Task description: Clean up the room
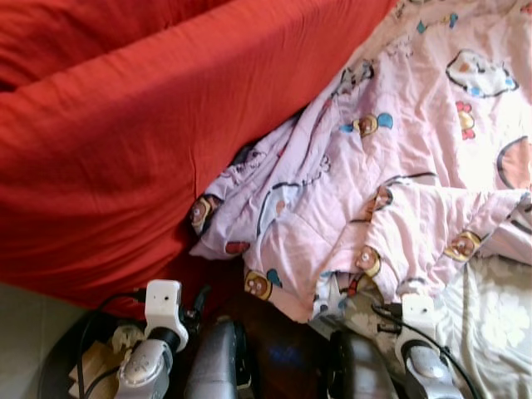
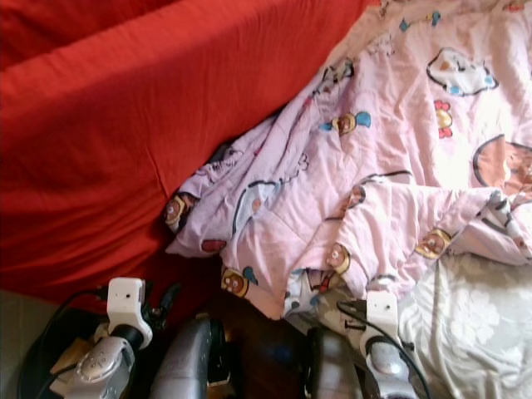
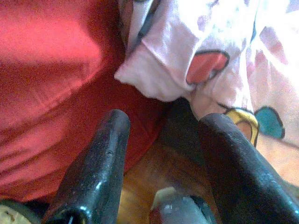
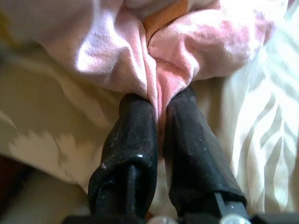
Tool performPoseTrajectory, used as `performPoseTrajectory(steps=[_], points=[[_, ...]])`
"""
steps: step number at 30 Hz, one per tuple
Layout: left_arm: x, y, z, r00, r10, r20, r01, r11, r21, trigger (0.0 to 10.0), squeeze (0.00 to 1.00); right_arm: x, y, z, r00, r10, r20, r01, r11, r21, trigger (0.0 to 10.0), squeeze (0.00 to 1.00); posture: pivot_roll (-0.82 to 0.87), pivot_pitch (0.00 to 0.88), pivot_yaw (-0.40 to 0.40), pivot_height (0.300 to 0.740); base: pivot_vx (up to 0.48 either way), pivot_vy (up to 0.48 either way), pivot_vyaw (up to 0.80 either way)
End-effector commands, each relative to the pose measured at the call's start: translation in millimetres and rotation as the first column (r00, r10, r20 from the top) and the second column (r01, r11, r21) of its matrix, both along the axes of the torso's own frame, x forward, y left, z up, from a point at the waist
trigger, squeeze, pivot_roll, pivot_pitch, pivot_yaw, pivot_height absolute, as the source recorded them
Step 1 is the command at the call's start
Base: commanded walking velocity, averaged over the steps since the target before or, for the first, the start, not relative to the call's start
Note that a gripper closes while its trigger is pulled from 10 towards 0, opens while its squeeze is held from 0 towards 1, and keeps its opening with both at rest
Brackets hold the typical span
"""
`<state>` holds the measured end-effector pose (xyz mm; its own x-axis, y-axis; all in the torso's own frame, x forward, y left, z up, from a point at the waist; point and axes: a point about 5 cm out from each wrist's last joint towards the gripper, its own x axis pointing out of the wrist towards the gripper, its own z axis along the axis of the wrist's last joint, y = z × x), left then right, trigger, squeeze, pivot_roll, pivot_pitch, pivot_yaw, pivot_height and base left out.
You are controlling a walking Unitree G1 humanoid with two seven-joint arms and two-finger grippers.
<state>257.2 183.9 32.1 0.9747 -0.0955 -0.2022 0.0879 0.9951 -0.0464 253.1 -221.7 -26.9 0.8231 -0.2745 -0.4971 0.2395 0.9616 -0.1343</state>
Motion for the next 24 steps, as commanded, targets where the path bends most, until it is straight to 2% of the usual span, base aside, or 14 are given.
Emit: performPoseTrajectory(steps=[1,8,9,10,11,16,21,24], points=[[-5.6,2.4,-9.7,0.999,0.013,-0.035,-0.013,1.0,0.005,10.0,0.0,-5.4,0.2,-2.7,1.0,-0.016,0.014,0.016,1.0,0.023,0.0,0.0,0.1,0.171,0.033,0.641,0.0,0.0,0.0],[8.3,-0.3,-7.2,0.999,0.031,-0.012,-0.031,0.999,-0.011,10.0,0.0,-0.6,-0.2,8.4,0.989,-0.03,0.142,0.021,0.998,0.061,0.0,0.0,0.08,0.133,0.021,0.641,0.0,0.0,0.0],[10.0,-0.8,-6.4,1.0,0.03,-0.009,-0.03,0.999,-0.012,10.0,0.0,-0.1,1.0,9.7,0.987,-0.027,0.158,0.017,0.998,0.065,3.5,0.0,0.07,0.128,0.022,0.641,0.0,0.0,0.0],[11.1,-1.2,-6.3,1.0,0.029,-0.007,-0.029,0.999,-0.012,10.0,0.0,0.0,1.9,10.5,0.985,-0.025,0.17,0.013,0.998,0.069,3.5,0.0,0.07,0.128,0.022,0.641,0.0,0.0,0.0],[13.3,-2.1,-5.8,1.0,0.027,-0.004,-0.027,1.0,-0.013,10.0,0.0,1.2,4.0,12.6,0.981,-0.009,0.193,-0.005,0.997,0.074,10.0,0.0,0.07,0.123,0.023,0.641,0.0,0.0,0.0],[17.1,-3.3,-7.0,1.0,0.021,0.0,-0.021,1.0,-0.016,10.0,0.0,0.4,4.6,17.1,0.965,-0.027,0.261,-0.006,0.993,0.122,10.0,0.0,0.05,0.105,0.028,0.641,0.0,0.0,0.0],[18.6,-3.0,-9.7,1.0,0.025,-0.005,-0.025,1.0,-0.016,10.0,0.0,3.9,6.0,20.0,0.96,-0.041,0.277,0.003,0.99,0.138,10.0,0.0,0.06,0.09,0.027,0.671,0.0,0.0,0.0],[16.3,2.5,-15.5,0.999,0.041,-0.03,-0.041,0.999,-0.003,10.0,0.0,8.3,10.8,21.6,0.96,-0.021,0.279,-0.019,0.99,0.14,10.0,0.0,0.06,0.081,0.03,0.696,0.0,0.0,0.0]])
